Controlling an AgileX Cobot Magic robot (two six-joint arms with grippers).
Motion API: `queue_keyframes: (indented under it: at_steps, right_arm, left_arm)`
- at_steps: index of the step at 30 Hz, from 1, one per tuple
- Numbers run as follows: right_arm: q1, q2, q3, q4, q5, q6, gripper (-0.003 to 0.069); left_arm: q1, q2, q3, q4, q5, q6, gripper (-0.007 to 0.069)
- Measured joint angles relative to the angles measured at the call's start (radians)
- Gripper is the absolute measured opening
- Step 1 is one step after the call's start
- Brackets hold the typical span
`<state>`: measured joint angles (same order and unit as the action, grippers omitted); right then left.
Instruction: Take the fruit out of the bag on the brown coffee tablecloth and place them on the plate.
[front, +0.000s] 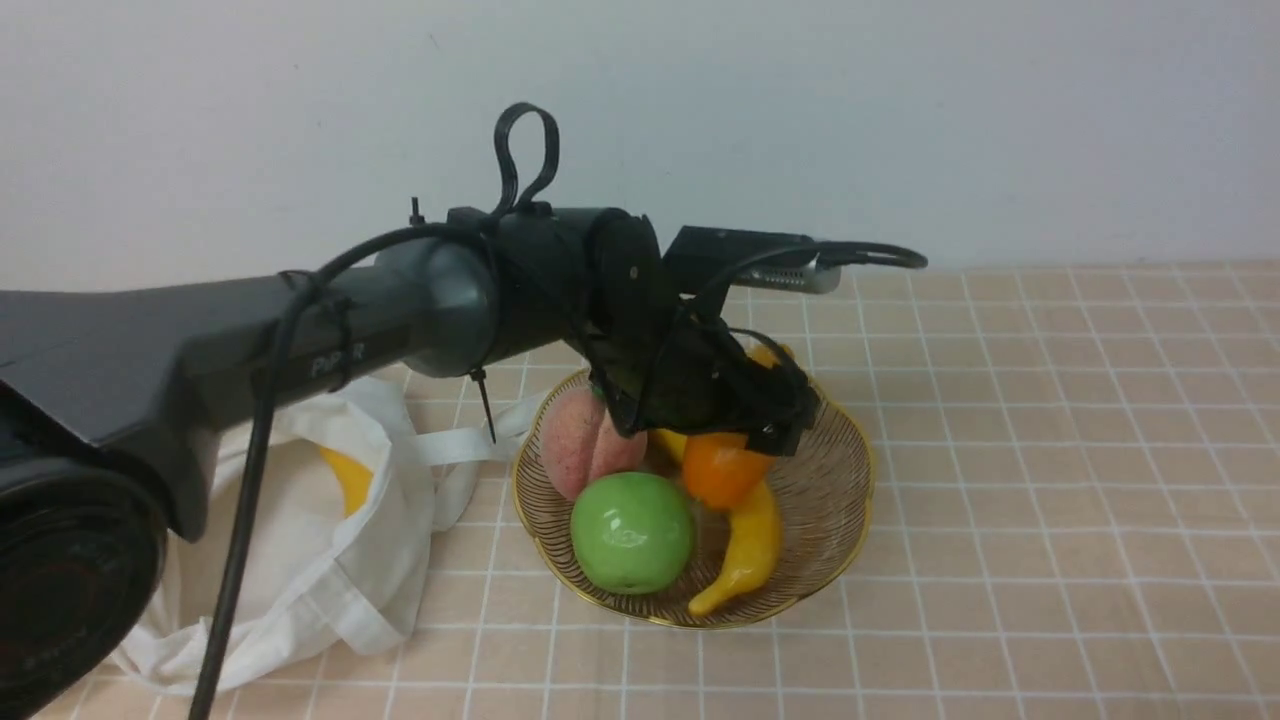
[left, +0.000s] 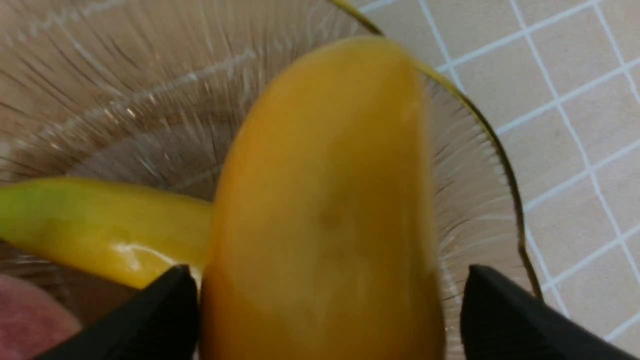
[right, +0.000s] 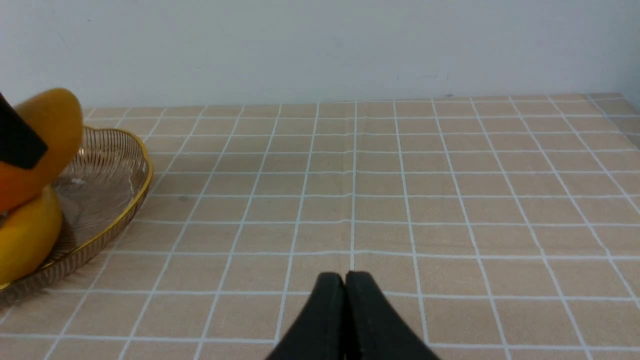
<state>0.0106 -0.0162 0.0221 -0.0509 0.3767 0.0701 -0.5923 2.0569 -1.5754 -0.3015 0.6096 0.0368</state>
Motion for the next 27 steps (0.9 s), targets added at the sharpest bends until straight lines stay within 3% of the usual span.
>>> queue_keyframes:
  at_steps: [6, 7, 9, 10, 11, 12, 15, 21, 23, 27]
  right_arm:
    - [0.0, 0.0, 0.0, 0.0, 0.0, 0.0, -0.0018]
    - [0.0, 0.0, 0.0, 0.0, 0.0, 0.0, -0.0018]
    - [0.0, 0.0, 0.0, 0.0, 0.0, 0.0, -0.0018]
    - [0.0, 0.0, 0.0, 0.0, 0.0, 0.0, -0.0018]
    - [0.0, 0.0, 0.0, 0.0, 0.0, 0.0, -0.0018]
    - [0.0, 0.0, 0.0, 0.0, 0.0, 0.0, -0.0018]
    - [0.0, 0.0, 0.0, 0.0, 0.0, 0.0, -0.0018]
    - [0.0, 0.0, 0.0, 0.0, 0.0, 0.0, -0.0018]
    - [0.0, 0.0, 0.0, 0.0, 0.0, 0.0, -0.0018]
    - [0.0, 0.0, 0.0, 0.0, 0.0, 0.0, -0.0018]
  left_arm:
    - [0.021, -0.035, -0.093, 0.116, 0.158, -0.057, 0.068]
    - [0.026, -0.064, -0.134, 0.178, 0.253, -0.092, 0.0645]
    - [0.03, -0.113, -0.178, 0.255, 0.359, -0.116, 0.0496]
    - [0.03, -0.142, -0.19, 0.302, 0.41, -0.123, 0.0374]
    - [0.03, -0.158, -0.193, 0.321, 0.429, -0.125, 0.0316]
    - [0.03, -0.247, -0.195, 0.389, 0.492, -0.135, 0.0141]
    - [0.03, -0.446, -0.148, 0.423, 0.509, -0.17, 0.0021]
    - [0.03, -0.943, 0.156, 0.436, 0.297, -0.276, -0.0008]
    - [0.03, -1.157, 0.328, 0.499, 0.196, -0.339, -0.0008]
    - [0.03, -1.4, 0.514, 0.602, 0.171, -0.389, -0.0008]
